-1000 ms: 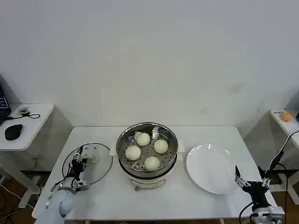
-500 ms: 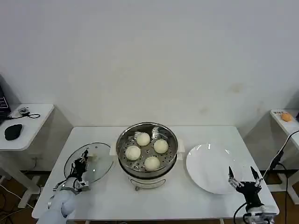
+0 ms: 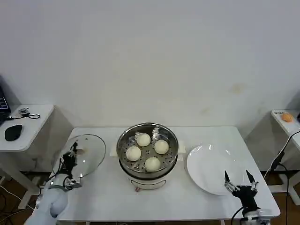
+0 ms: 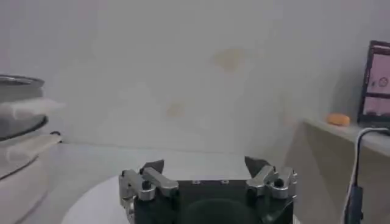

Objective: Take steamed baozi put them in steamer then cover it.

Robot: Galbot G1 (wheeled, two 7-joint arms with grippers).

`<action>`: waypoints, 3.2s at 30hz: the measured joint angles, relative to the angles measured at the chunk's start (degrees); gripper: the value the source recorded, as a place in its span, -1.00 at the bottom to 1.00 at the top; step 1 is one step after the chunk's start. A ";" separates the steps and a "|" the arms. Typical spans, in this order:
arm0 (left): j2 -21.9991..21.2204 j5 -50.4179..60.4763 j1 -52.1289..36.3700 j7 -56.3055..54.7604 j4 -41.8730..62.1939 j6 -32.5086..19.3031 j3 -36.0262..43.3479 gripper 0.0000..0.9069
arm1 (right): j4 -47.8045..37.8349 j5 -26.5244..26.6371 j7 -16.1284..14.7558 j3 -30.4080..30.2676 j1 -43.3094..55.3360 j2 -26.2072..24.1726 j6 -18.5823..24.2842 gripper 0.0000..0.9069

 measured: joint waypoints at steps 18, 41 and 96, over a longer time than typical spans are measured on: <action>4.54 -0.11 3.18 9.32 -21.67 8.94 -0.23 -1.00 | -0.50 -5.75 0.61 -1.64 -1.32 2.70 2.04 1.00; -5.14 13.49 -5.85 22.90 -29.21 17.59 18.94 -1.00 | -2.30 -17.48 3.87 -3.78 -0.94 9.18 3.85 1.00; -25.30 30.46 -4.03 23.79 -22.27 16.22 24.89 -1.00 | -5.77 -20.37 4.01 -6.44 -0.56 10.68 5.27 1.00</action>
